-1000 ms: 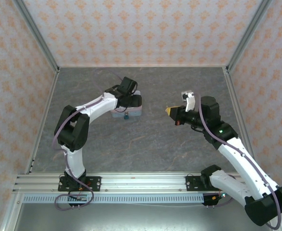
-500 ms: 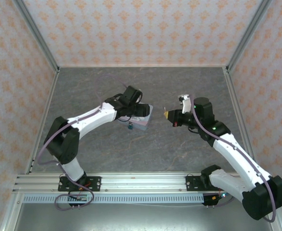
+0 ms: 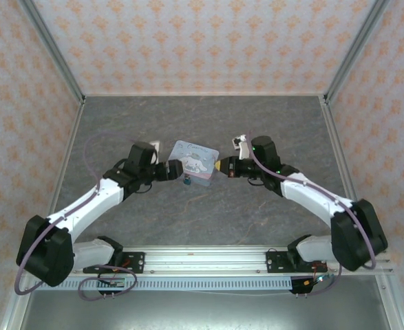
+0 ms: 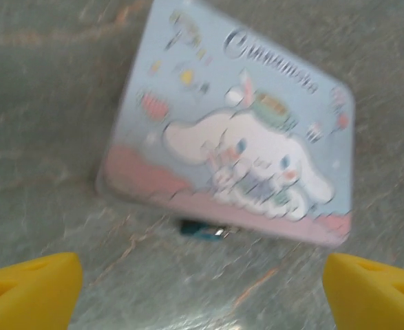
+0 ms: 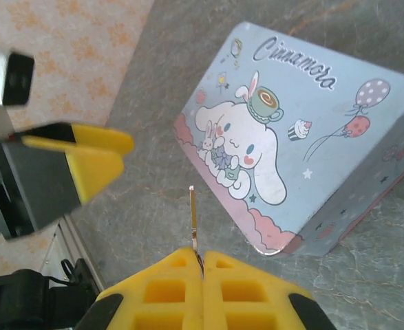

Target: Unlock a padlock with a key

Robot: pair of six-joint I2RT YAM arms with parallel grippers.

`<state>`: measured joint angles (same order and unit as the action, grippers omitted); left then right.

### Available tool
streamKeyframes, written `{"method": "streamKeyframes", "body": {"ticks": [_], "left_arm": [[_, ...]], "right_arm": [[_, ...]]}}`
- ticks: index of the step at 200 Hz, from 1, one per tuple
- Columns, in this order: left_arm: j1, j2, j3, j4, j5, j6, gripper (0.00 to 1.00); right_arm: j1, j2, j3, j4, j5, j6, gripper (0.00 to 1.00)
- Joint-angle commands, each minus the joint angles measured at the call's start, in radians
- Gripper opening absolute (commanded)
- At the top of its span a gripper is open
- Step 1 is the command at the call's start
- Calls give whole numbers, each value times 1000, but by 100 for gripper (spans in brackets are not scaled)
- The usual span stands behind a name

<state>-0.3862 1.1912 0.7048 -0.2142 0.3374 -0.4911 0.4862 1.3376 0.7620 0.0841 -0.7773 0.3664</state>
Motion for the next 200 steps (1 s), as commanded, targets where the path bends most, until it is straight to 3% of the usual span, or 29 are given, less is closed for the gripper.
{"method": "streamKeyframes", "body": {"ticks": [1,36,87,156,200], "left_arm": [[26,-68,-93,195,112,-35,90],[40,-59,-168,325,173,-38,90],[40,83,-179,474,228,-26,84],[31,221,-173,528,228,76,75],[-48,314,-156,534,187,131,70]], "right_arm": [[12,71,79,95,-23,46,0],[15,209,142,116,-31,74,0],[15,355,210,106,-37,71,0],[14,405,223,10,16,6,0],[14,419,238,-14,23,-12,0]]}}
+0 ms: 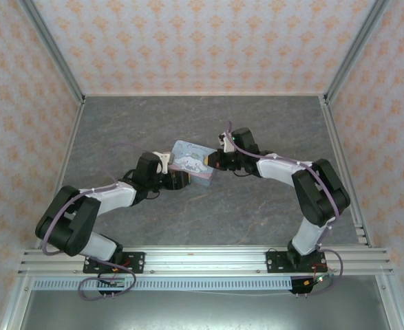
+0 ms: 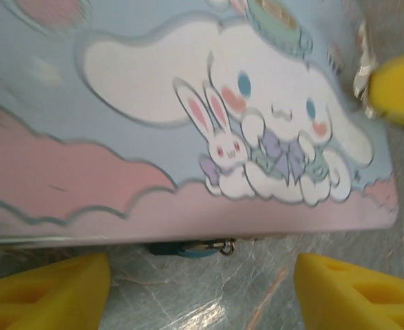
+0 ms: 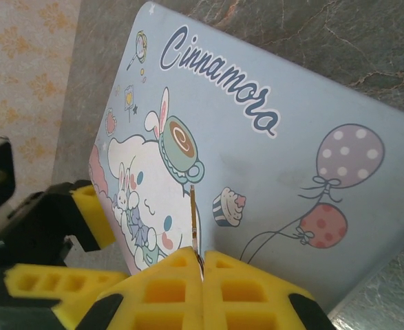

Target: Unlock a padlock with a key

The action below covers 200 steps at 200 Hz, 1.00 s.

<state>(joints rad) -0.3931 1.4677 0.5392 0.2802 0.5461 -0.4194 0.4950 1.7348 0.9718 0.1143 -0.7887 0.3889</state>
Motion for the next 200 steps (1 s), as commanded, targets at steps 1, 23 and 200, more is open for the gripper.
{"method": "streamKeyframes", "body": {"ticks": [1,23,200], "left_arm": [[-43,40,11,40,-22,59,70],[-69,81,17,56,-69,57,70],[-188,218,50,131,-372,16,42]], "right_arm": [[5,22,29,-45,34,-34,0],[5,22,33,-52,36,-39,0],[7,8,21,-25,28,-25,0]]}}
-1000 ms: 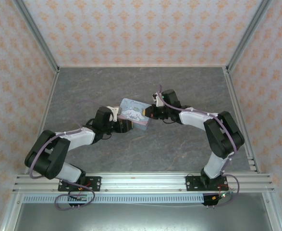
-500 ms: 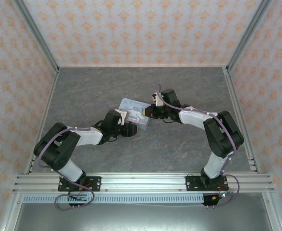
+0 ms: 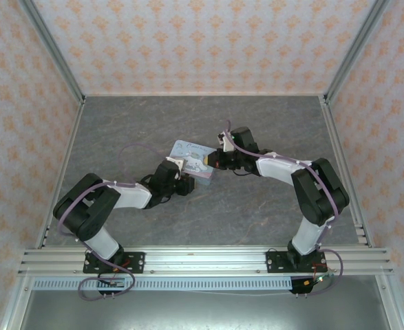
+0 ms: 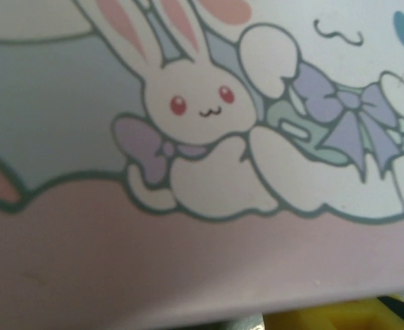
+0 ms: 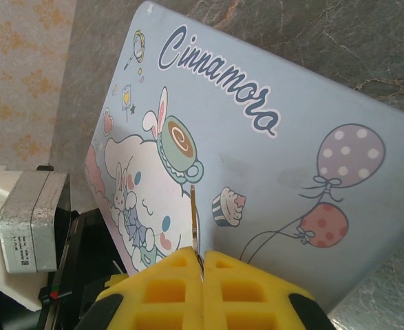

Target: Unlock a padlock with a key

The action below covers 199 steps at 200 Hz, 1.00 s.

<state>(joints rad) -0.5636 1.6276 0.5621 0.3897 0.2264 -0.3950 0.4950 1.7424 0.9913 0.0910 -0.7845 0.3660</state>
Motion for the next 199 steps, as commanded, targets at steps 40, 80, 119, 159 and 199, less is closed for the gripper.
{"method": "streamKeyframes", "body": {"ticks": [40,80,119,159,199], "left_arm": [[-19,45,29,1,-73,-25,30],[-19,-18,60,-87,-54,-46,28],[-19,-84,120,-217,-11,-120,28],[-19,-132,201,-345,49,-270,23],[-19,-137,289,-452,129,-397,20]], "right_arm": [[7,-57,-31,65,25,3,0],[4,-206,-94,108,54,-53,0],[3,-371,-217,94,81,-157,0],[55,-515,-368,78,69,-288,0],[121,-554,-473,121,107,-336,0]]}}
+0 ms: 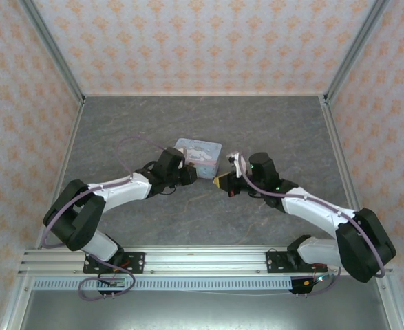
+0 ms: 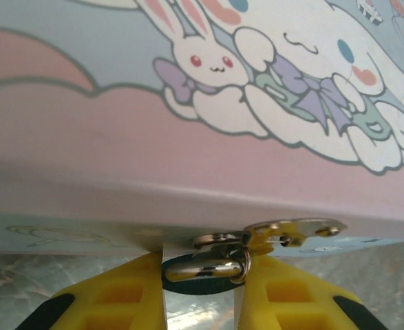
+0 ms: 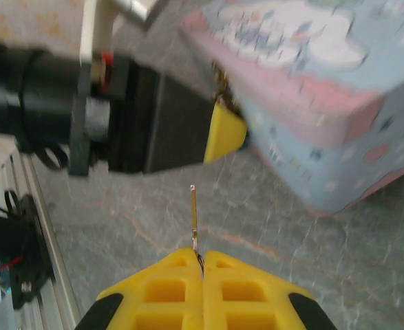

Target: Unlock a padlock with a key

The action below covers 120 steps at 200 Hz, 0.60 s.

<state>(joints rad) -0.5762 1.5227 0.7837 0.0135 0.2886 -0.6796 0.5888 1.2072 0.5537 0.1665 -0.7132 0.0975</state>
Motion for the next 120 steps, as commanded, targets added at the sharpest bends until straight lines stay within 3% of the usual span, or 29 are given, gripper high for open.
{"method": "streamKeyframes", "body": {"ticks": [1,49,120], "left_arm": [[-6,-31,68,-78,69,-117,20],[-7,0,144,-145,167,-222,15],[-7,27,197,-228,204,-229,13]], "right_arm": [[27,-19,-36,46,37,-68,0],[86,74,-32,97,99,-94,0],[91,193,38,115,115,-143,0]]}}
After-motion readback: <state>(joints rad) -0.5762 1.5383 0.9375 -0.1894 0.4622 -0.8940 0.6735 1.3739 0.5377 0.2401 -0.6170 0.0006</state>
